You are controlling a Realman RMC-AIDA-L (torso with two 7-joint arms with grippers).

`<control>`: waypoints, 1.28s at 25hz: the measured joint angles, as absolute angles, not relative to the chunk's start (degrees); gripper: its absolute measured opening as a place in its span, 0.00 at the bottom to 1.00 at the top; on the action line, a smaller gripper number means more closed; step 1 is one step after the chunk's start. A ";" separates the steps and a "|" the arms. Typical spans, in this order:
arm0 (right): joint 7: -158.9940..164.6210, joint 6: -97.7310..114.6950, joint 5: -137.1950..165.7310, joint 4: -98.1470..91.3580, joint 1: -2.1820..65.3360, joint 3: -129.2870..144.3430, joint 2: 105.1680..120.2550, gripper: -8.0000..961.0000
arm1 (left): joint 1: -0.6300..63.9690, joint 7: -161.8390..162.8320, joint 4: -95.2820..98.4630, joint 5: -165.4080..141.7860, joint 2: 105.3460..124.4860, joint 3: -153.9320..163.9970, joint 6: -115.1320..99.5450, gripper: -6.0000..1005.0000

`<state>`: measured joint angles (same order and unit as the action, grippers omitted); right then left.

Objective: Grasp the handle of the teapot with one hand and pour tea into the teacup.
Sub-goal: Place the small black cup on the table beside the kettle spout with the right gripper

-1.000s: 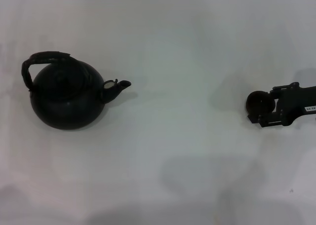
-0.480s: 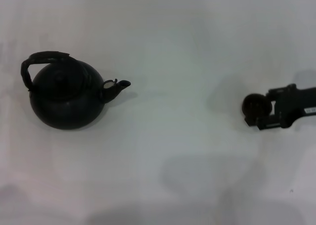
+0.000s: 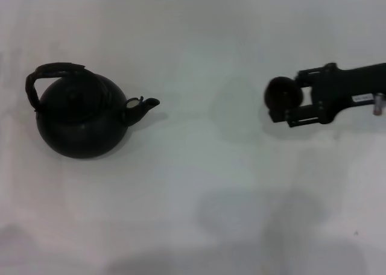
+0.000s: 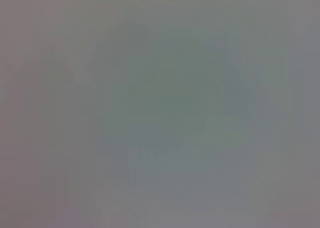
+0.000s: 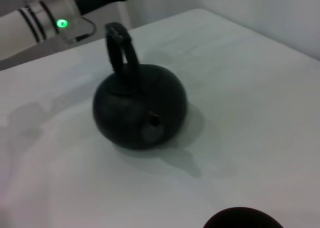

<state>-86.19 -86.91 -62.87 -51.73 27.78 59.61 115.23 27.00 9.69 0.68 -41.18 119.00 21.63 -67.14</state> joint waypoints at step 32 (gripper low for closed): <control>-83.37 -73.39 -64.78 -46.90 34.49 78.07 115.71 0.77 | 27.07 9.67 0.70 -41.30 118.94 21.75 -67.29 0.81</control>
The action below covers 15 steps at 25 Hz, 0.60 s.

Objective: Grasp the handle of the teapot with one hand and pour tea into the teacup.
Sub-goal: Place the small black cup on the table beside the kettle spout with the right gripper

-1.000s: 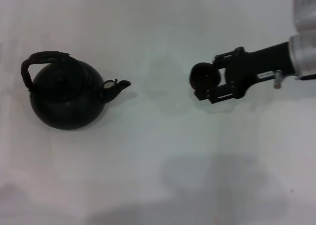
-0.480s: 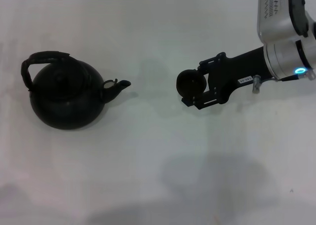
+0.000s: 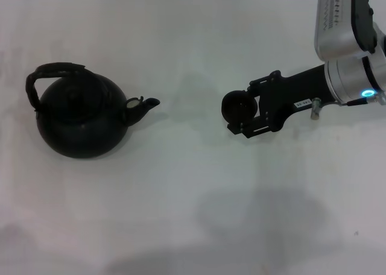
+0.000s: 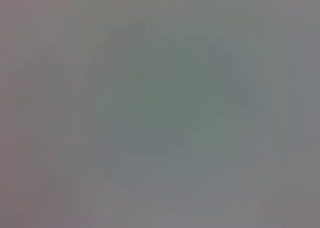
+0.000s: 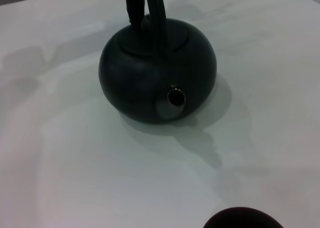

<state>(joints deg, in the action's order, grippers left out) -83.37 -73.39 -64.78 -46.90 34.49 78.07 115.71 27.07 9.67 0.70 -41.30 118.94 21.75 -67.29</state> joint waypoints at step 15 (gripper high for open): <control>-83.59 -72.52 -64.67 -45.33 34.61 78.14 115.59 0.77 | 27.07 9.59 0.79 -41.41 118.91 21.72 -67.41 0.81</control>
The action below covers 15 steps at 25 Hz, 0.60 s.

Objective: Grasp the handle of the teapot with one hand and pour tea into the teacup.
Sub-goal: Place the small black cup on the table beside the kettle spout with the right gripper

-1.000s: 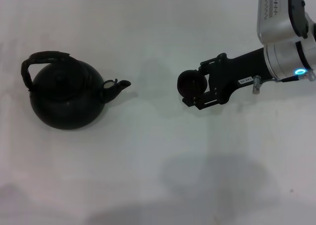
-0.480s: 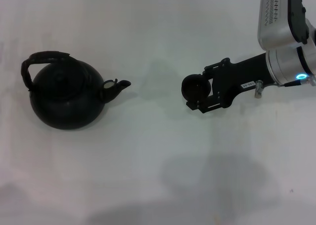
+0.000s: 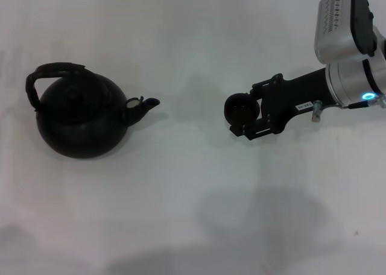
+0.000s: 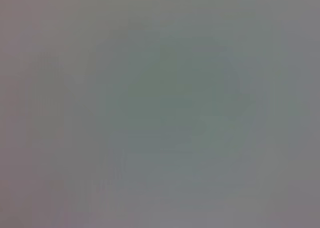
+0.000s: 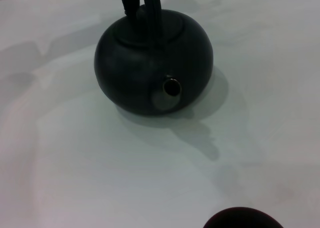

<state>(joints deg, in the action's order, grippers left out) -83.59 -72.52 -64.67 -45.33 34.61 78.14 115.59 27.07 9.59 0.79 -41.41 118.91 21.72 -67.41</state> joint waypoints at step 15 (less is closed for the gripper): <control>-83.38 -68.60 -63.65 -43.24 34.96 81.94 115.63 0.78 | 27.07 9.63 1.15 -41.48 119.00 21.80 -67.76 0.81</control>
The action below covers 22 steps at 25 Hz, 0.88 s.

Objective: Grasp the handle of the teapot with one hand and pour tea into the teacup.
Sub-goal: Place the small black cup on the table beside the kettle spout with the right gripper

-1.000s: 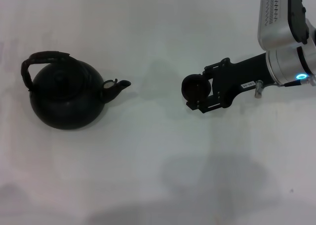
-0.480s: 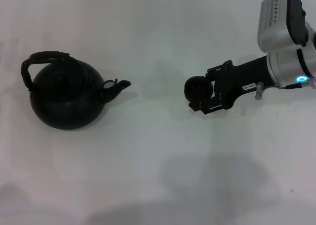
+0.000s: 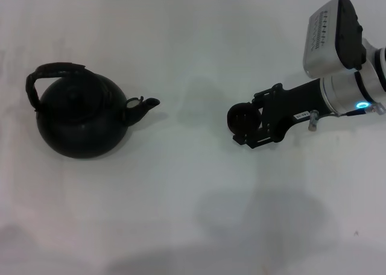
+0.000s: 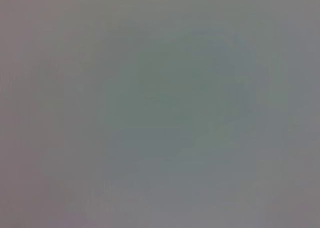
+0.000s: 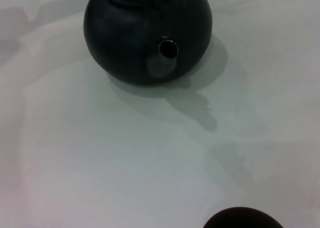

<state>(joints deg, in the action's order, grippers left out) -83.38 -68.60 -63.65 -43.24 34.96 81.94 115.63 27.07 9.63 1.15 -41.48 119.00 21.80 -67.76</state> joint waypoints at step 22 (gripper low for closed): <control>-83.11 -66.40 -64.43 -42.94 34.98 84.88 116.02 0.79 | 27.07 9.67 1.14 -41.58 119.09 21.97 -68.00 0.81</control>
<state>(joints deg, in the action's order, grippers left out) -83.11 -66.40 -64.43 -42.94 34.98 84.88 116.02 27.07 9.67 1.14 -41.58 119.09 21.97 -68.00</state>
